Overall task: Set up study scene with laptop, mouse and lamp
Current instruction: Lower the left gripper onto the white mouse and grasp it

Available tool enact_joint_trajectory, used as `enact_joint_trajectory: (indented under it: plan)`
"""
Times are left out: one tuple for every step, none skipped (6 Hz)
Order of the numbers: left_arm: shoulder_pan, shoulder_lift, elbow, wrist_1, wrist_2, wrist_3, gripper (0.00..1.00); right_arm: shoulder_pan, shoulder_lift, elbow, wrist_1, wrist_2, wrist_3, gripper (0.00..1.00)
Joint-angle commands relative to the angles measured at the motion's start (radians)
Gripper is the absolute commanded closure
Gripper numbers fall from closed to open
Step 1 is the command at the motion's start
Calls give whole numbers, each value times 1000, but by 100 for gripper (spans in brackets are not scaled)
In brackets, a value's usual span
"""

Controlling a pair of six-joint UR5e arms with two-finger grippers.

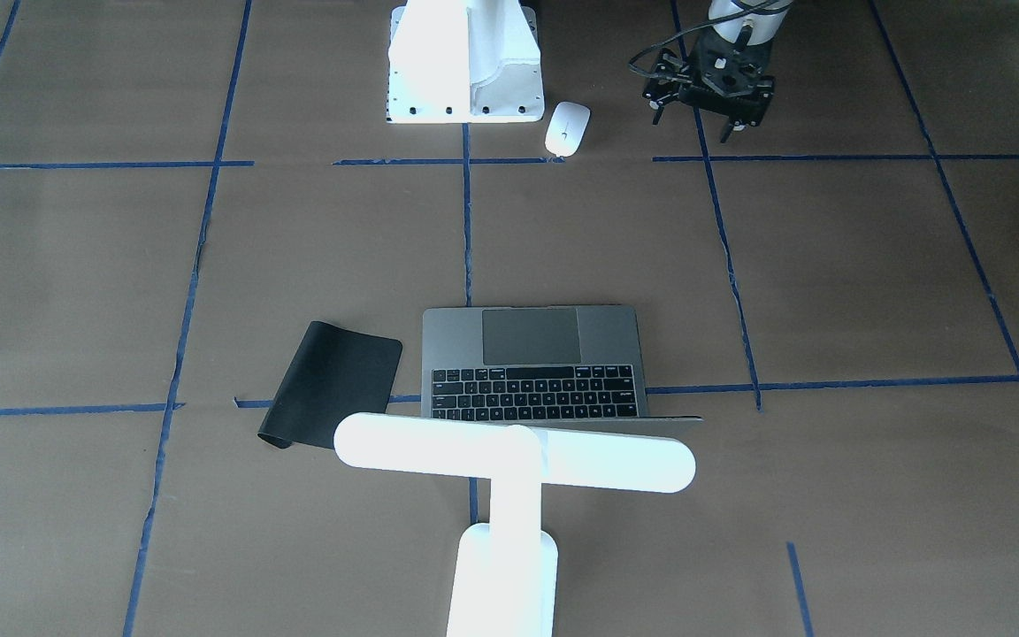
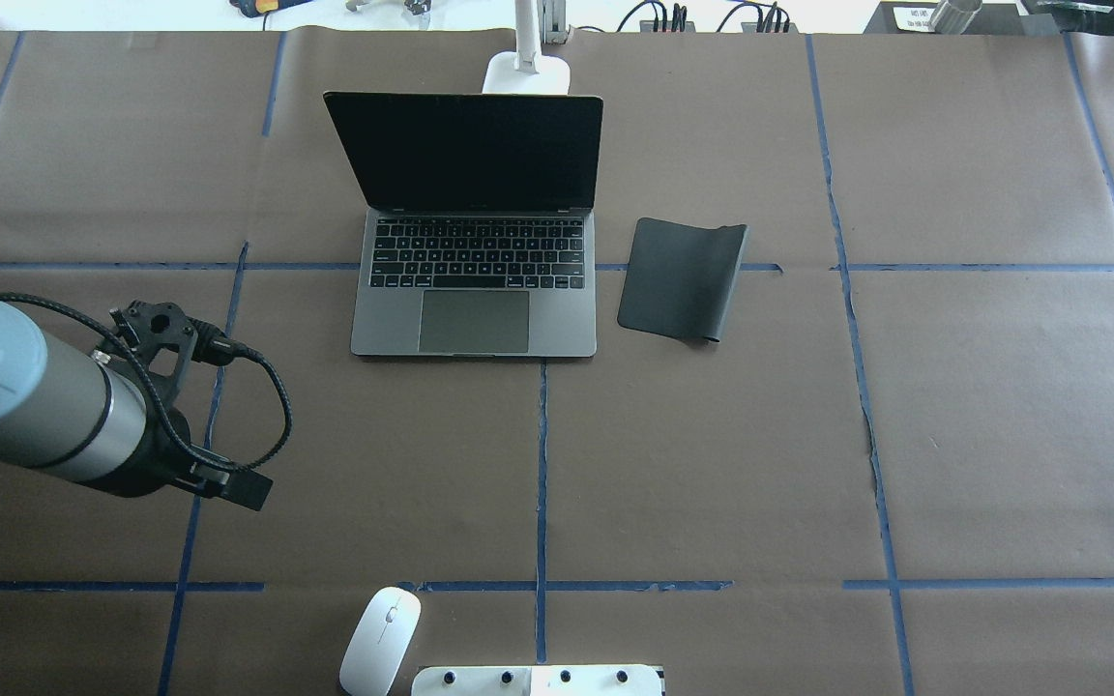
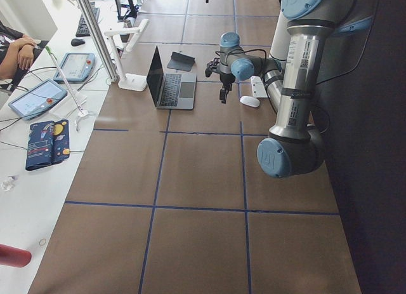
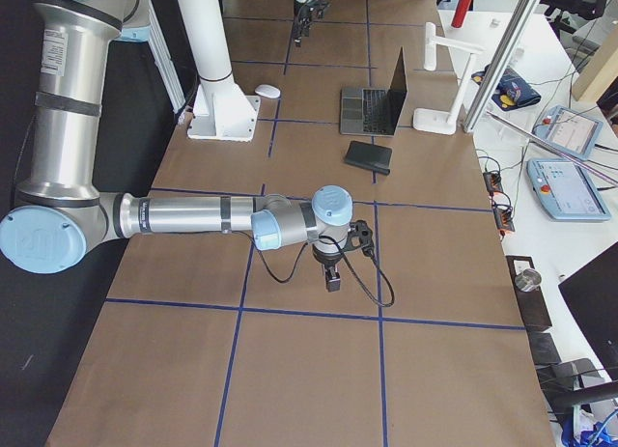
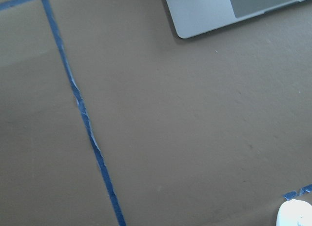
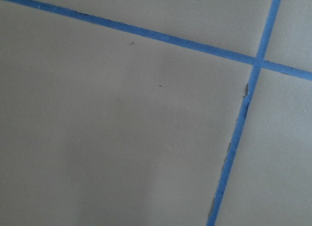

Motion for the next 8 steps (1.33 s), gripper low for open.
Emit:
enact_joint_trajectory:
  plan:
    - [209,-42,9,-10,130,-143,0,71,-38,19,-78,-62,-135,0]
    - [294,-63,15,-10,199,-188,0,71,-40,17,-76,-61,-135,0]
    - [354,-99,56,-17,255,-190,0,71,-41,16,-76,-60,-137,0]
    - [367,-141,117,-18,272,-190,0,71,-43,16,-75,-60,-137,0]
    - [374,-145,168,-71,278,-188,0,71,-43,17,-75,-58,-137,0]
    - [390,-146,229,-152,301,-190,0,71,-43,20,-75,-58,-137,0]
    - [391,-146,253,-177,301,-194,0,71,-43,23,-75,-57,-137,0]
    - [394,-145,255,-177,301,-193,0,71,-44,27,-73,-57,-137,0]
